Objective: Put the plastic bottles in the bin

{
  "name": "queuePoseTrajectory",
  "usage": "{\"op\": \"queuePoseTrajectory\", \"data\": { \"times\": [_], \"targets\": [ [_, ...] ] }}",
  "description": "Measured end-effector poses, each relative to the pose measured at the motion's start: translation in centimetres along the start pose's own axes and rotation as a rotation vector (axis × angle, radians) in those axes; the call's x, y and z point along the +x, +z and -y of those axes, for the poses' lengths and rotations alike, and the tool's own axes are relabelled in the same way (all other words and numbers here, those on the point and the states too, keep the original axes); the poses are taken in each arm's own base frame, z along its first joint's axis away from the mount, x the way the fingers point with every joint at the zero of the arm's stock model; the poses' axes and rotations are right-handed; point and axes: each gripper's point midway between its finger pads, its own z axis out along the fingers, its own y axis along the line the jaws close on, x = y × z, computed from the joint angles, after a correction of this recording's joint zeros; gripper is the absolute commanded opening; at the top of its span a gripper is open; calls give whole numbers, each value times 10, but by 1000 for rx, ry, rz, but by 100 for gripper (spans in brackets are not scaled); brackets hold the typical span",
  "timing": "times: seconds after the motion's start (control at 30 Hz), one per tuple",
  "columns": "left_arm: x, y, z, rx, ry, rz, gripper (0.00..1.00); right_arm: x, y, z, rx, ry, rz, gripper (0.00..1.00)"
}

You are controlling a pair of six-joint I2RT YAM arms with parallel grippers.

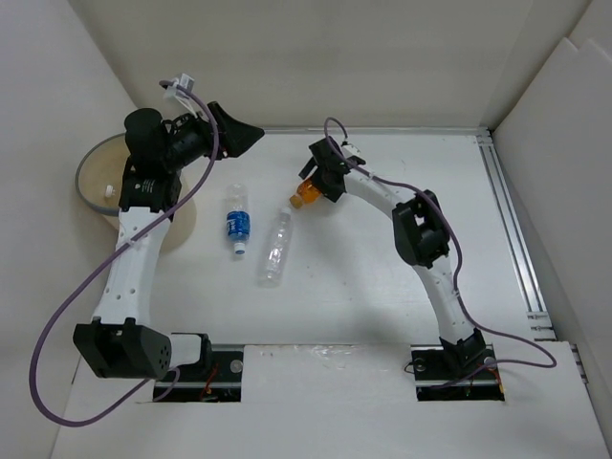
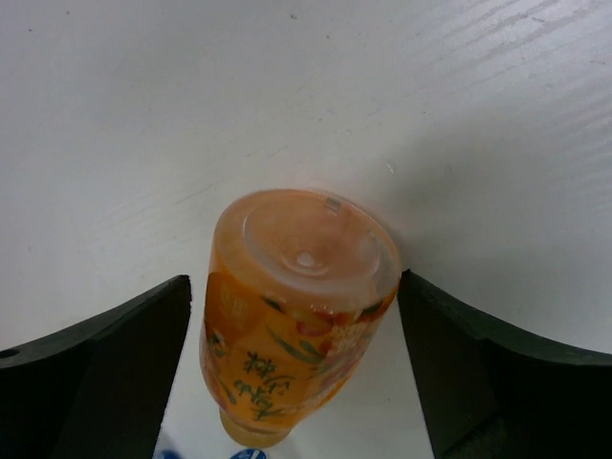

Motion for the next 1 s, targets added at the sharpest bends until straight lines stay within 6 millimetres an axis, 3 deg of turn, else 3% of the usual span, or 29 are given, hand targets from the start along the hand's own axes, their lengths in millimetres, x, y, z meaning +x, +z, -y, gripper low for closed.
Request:
{"op": "queuePoseTrajectory", "data": {
  "times": [0.1, 0.13, 0.27, 0.37, 0.47, 0.57, 0.67, 0.8, 0.9, 1.0],
  "targets": [
    [5, 1, -3, 3, -8, -7, 100, -2, 9, 1, 6, 6, 3, 70],
    [7, 1, -4, 1, -15, -12, 100, -3, 10, 0, 5, 7, 4, 54],
    [12, 5, -14, -22, -30, -23, 100, -7, 14, 2, -5, 13, 5, 29],
    [22, 15, -31, -68, -60, -58, 100, -10, 13, 6, -25, 17, 10, 0],
    [45, 38, -54, -122, -105, -124, 100, -16, 5, 18, -18, -29, 9, 0],
    [83, 69, -64, -155, -144, -235, 100, -33, -15, 32, -33, -97, 13, 0],
    [128, 104, -51, -141, -143, -347, 100, -64, -54, 40, -104, -157, 43, 0],
    [176, 126, -10, -57, -114, -447, 100, -125, -141, 28, -354, -217, 145, 0],
    [185, 135, 30, 64, -76, -449, 100, -163, -214, 15, -599, -254, 237, 0],
    [180, 142, 71, 232, -37, -404, 100, -173, -269, 7, -820, -296, 282, 0]
  ]
}}
